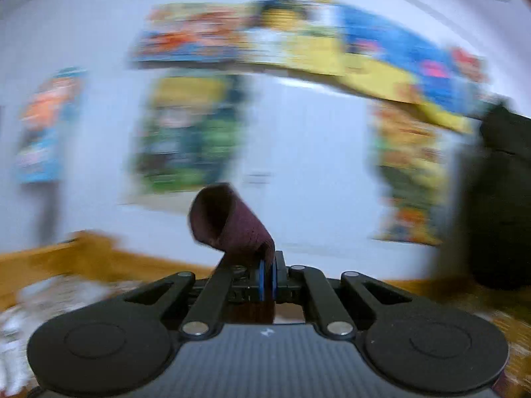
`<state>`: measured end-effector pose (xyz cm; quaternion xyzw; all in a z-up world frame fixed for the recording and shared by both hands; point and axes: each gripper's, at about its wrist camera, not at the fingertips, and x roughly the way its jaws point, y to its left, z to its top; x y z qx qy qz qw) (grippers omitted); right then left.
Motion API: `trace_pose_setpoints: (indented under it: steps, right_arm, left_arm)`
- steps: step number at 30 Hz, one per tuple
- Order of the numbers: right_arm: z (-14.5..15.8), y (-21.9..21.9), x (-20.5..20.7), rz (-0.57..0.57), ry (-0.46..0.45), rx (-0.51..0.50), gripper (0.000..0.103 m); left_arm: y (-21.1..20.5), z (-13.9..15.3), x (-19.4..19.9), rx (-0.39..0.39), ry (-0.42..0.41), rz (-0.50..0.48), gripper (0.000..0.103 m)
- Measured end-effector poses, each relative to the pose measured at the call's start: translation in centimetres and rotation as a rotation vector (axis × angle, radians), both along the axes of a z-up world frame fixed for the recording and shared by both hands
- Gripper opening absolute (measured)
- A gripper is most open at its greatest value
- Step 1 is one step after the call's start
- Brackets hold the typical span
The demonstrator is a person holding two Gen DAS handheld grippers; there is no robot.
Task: Fold small clothes
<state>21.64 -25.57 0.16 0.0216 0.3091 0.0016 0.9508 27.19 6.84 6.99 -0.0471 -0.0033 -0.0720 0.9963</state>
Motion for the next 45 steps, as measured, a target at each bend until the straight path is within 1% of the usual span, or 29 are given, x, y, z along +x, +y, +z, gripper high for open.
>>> trace_pose_setpoints:
  steps: [3, 5, 8, 11, 13, 17, 21, 25, 27, 28, 29, 30, 32, 34, 36, 37, 38, 39, 41, 43, 44, 45]
  right_arm:
    - [0.3, -0.4, -0.2, -0.018, -0.016, -0.011, 0.102]
    - [0.7, -0.9, -0.4, -0.051, -0.031, -0.024, 0.102]
    - [1.4, -2.3, -0.7, -0.119, -0.031, -0.017, 0.102]
    - [2.3, -3.9, -1.4, -0.173, -0.021, 0.012, 0.102]
    - [2.8, -4.8, -2.1, -0.199, -0.021, 0.013, 0.102]
    - [3.2, -6.0, -3.7, -0.241, -0.028, 0.020, 0.102]
    - [3.0, -6.6, -4.0, -0.251, -0.016, 0.027, 0.102]
    - [3.0, -6.4, -4.0, -0.231, -0.015, 0.038, 0.102]
    - [2.9, -6.1, -3.9, -0.211, -0.010, 0.050, 0.102]
    - [2.8, -6.0, -4.0, -0.202, -0.006, 0.060, 0.102]
    - [2.7, -5.9, -4.0, -0.193, -0.002, 0.072, 0.102]
    - [2.6, -5.8, -3.9, -0.184, 0.006, 0.085, 0.102]
    - [2.1, -5.8, -3.7, -0.165, 0.023, 0.112, 0.102]
    - [1.4, -5.7, -3.4, -0.155, 0.047, 0.131, 0.102]
    - [0.8, -5.5, -3.1, -0.140, 0.071, 0.139, 0.102]
    - [0.6, -5.5, -2.9, -0.133, 0.076, 0.140, 0.102]
    - [0.4, -5.3, -2.8, -0.124, 0.079, 0.141, 0.102]
    - [0.2, -5.2, -2.7, -0.115, 0.080, 0.143, 0.102]
    - [-0.1, -4.9, -2.4, -0.091, 0.079, 0.145, 0.102]
    - [-0.5, -4.3, -2.0, -0.059, 0.089, 0.139, 0.102]
    - [-0.7, -3.9, -1.8, -0.032, 0.095, 0.137, 0.101]
    - [-1.0, -3.4, -1.6, -0.002, 0.102, 0.137, 0.097]
  left_arm:
    - [-4.5, -0.2, -0.4, 0.067, 0.018, -0.216, 0.003]
    - [-6.8, -1.1, -0.3, 0.085, 0.058, -0.329, 0.003]
    - [-9.5, -3.0, -0.2, 0.113, 0.128, -0.428, 0.003]
    - [-11.3, -5.5, -0.1, 0.168, 0.190, -0.471, 0.003]
    - [-12.6, -7.0, -0.3, 0.204, 0.233, -0.501, 0.003]
    - [-14.0, -9.2, -0.4, 0.250, 0.295, -0.537, 0.004]
    - [-14.3, -11.3, -1.8, 0.273, 0.358, -0.569, 0.004]
    - [-14.7, -12.9, -2.5, 0.335, 0.427, -0.599, 0.005]
    - [-14.7, -13.4, -2.7, 0.336, 0.469, -0.606, 0.006]
    - [-14.6, -13.6, -2.7, 0.329, 0.486, -0.606, 0.009]
    - [-14.4, -13.7, -2.7, 0.323, 0.506, -0.610, 0.019]
    - [-14.3, -13.6, -2.6, 0.314, 0.520, -0.613, 0.026]
    - [-13.8, -13.3, -2.5, 0.280, 0.550, -0.634, 0.073]
    - [-13.0, -12.9, -2.8, 0.252, 0.555, -0.645, 0.086]
    - [-12.3, -12.4, -3.0, 0.253, 0.560, -0.633, 0.086]
    - [-12.0, -12.1, -3.0, 0.255, 0.560, -0.618, 0.088]
    - [-11.6, -11.9, -2.8, 0.253, 0.554, -0.589, 0.092]
    - [-11.1, -11.7, -2.6, 0.247, 0.549, -0.556, 0.093]
    - [-10.1, -11.5, -1.5, 0.233, 0.549, -0.462, 0.094]
    - [-9.0, -11.5, 0.1, 0.217, 0.562, -0.337, 0.094]
    - [-8.3, -11.5, 1.1, 0.204, 0.567, -0.274, 0.094]
    - [-7.5, -11.6, 2.1, 0.184, 0.574, -0.216, 0.093]
